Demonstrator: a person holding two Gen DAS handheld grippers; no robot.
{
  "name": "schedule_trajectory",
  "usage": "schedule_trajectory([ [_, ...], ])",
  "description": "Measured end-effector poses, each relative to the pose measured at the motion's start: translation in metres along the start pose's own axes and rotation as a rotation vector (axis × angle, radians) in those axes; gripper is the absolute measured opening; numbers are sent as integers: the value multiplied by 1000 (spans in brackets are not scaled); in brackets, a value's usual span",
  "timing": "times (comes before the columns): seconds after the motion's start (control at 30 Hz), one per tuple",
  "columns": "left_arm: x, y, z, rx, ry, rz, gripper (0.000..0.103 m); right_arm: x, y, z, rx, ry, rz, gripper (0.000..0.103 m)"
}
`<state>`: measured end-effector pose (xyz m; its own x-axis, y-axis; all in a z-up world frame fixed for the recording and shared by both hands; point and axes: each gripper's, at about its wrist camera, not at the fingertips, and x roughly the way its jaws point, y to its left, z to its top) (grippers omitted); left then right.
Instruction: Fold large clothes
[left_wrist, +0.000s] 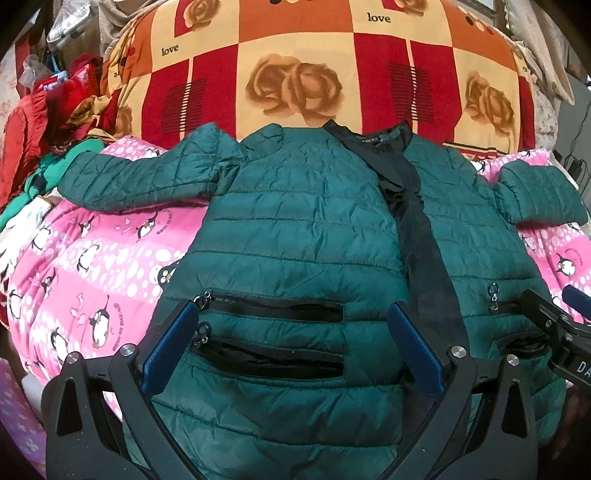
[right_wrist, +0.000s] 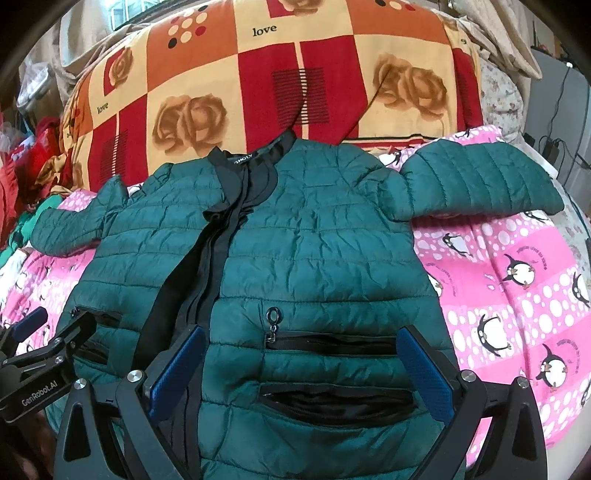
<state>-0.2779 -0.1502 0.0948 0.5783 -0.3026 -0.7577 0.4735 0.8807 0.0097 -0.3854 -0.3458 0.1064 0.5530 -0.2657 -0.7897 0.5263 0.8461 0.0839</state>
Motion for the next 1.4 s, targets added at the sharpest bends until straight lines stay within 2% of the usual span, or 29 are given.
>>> schedule_trajectory([
  [0.6,22,8,32,-8,-11,9,102,24,5,38,-6,-9,1,102],
  [0.97,61,21,57,-46,40,47,102,55,12,66,-5,-6,16,102],
  [1.4,92,53,88,-97,39,83,102,95,31,101,-42,-28,39,102],
])
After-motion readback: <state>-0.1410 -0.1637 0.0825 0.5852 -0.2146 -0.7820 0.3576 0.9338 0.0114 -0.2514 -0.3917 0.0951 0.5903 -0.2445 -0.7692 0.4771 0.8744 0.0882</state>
